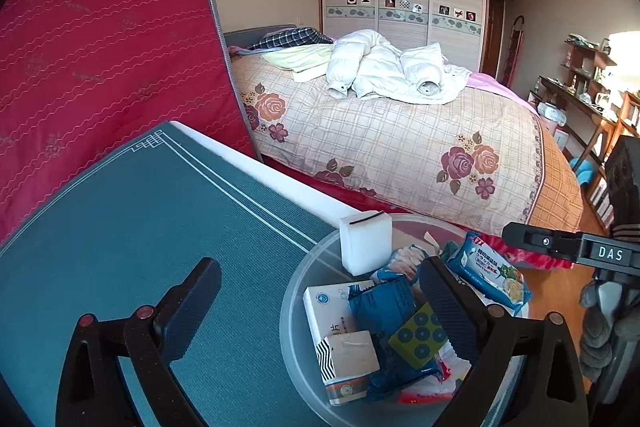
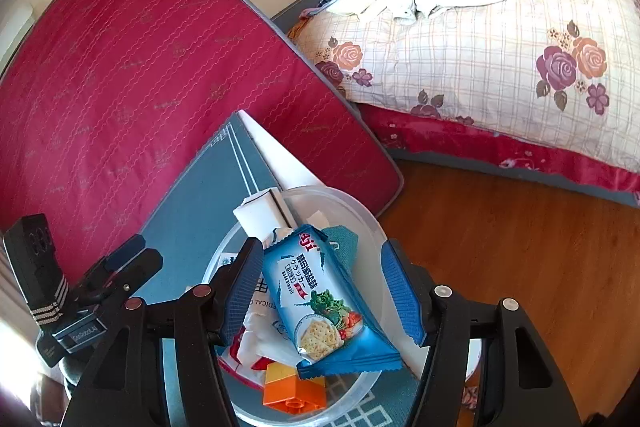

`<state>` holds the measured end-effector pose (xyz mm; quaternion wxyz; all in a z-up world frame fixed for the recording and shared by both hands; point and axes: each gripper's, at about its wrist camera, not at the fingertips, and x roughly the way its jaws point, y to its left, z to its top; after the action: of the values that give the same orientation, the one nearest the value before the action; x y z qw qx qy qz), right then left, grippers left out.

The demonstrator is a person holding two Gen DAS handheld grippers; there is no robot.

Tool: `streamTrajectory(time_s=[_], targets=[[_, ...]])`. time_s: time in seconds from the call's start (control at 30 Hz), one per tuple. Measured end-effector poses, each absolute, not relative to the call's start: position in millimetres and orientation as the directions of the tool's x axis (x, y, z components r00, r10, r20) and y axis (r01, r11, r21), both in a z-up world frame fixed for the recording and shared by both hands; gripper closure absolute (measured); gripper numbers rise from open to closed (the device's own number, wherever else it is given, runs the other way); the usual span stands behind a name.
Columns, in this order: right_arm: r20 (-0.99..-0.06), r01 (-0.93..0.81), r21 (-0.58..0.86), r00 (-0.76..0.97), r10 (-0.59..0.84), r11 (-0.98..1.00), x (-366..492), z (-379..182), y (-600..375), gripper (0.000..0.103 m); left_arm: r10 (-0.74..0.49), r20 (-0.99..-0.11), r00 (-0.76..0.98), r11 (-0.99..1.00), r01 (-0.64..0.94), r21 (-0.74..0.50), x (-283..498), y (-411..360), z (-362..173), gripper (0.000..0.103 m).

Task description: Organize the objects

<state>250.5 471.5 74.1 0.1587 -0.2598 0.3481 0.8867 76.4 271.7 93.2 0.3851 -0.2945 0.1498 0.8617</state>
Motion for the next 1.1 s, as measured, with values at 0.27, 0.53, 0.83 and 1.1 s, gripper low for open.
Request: streamTrajectory(time_s=[0.27, 0.53, 0.83, 1.1], targets=[[-0.633, -0.490, 0.331, -0.749, 0.195, -0.806, 254.1, 92.7, 434.6, 0.016, 0.499, -0.595, -0.630, -0.705, -0.694, 0.144, 97.2, 261.0, 89.6, 0.001], [-0.655, -0.473, 0.106, -0.695, 0.296, -0.875, 260.7, 101.4, 373.5, 0.001, 0.483, -0.584, -0.653, -0.702, -0.687, 0.189, 115.3, 250.1, 84.7, 0.001], [-0.703, -0.465, 0.026, -0.638, 0.315, -0.885, 250.7, 85.9, 330.6, 0.001, 0.473, -0.579, -0.664, -0.709, -0.677, 0.198, 124.3, 237.5, 81.7, 0.000], [-0.718, -0.458, -0.021, -0.612, 0.332, -0.889, 244.4, 81.1, 312.8, 0.001, 0.478, -0.591, -0.650, -0.705, -0.685, 0.184, 124.7, 233.0, 78.1, 0.000]])
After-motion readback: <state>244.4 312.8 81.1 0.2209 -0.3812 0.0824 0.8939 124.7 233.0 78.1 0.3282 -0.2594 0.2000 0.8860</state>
